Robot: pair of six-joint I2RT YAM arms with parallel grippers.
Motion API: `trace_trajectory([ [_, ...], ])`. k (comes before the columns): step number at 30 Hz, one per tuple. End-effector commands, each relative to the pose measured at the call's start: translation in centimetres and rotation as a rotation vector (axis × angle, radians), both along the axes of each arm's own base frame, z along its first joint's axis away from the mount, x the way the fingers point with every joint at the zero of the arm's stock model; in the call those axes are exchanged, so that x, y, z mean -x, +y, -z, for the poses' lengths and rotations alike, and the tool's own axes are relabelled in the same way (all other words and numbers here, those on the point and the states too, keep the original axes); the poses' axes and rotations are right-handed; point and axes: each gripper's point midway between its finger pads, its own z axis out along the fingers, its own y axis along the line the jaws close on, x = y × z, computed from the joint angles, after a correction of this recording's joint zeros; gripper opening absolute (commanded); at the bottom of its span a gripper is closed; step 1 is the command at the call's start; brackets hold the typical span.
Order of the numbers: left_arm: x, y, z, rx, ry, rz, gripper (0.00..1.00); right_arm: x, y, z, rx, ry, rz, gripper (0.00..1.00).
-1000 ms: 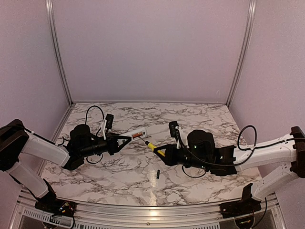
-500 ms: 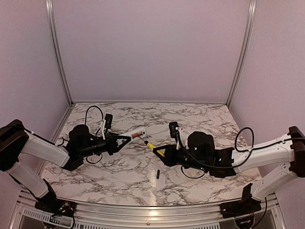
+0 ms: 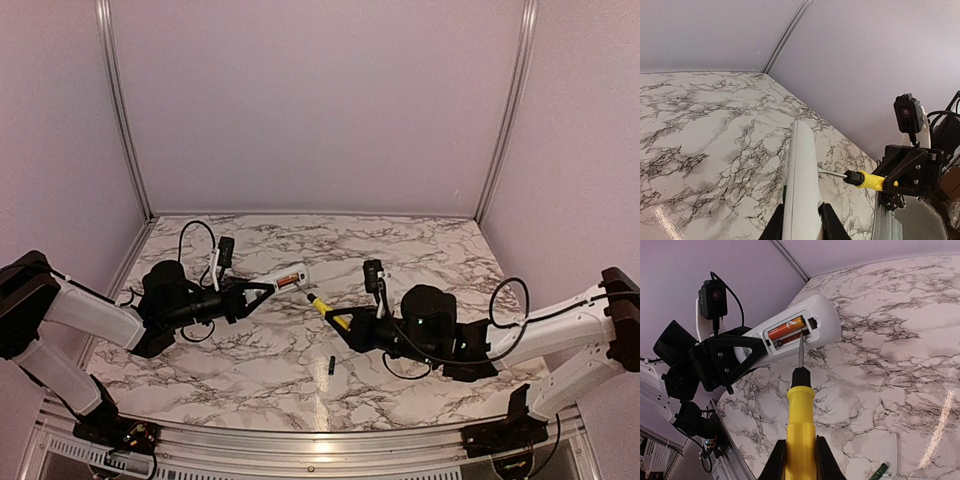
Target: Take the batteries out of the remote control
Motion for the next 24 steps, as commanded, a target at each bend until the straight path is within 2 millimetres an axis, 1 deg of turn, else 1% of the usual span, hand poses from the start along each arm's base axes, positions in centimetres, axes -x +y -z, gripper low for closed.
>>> trace_trajectory([
  [1, 0.4, -0.2, -1.5, 0.06, -0.014, 0.033, 0.0, -0.5, 0.2, -1.7, -0.065, -0.043, 0.024, 0.0],
  [7, -0.2, -0.3, -1.1, 0.075, 0.039, 0.011, 0.0, -1.5, 0.5, -1.0, -0.074, -0.03, 0.042, 0.0],
  [13, -0.9, -0.8, -0.1, 0.093, 0.123, 0.0, 0.0, -2.3, 1.1, 0.0, -0.068, -0.014, 0.032, 0.0],
  [24, -1.6, -1.0, 0.9, 0.094, 0.181, -0.019, 0.0, -3.8, 0.4, 1.2, -0.047, 0.035, 0.07, 0.0],
])
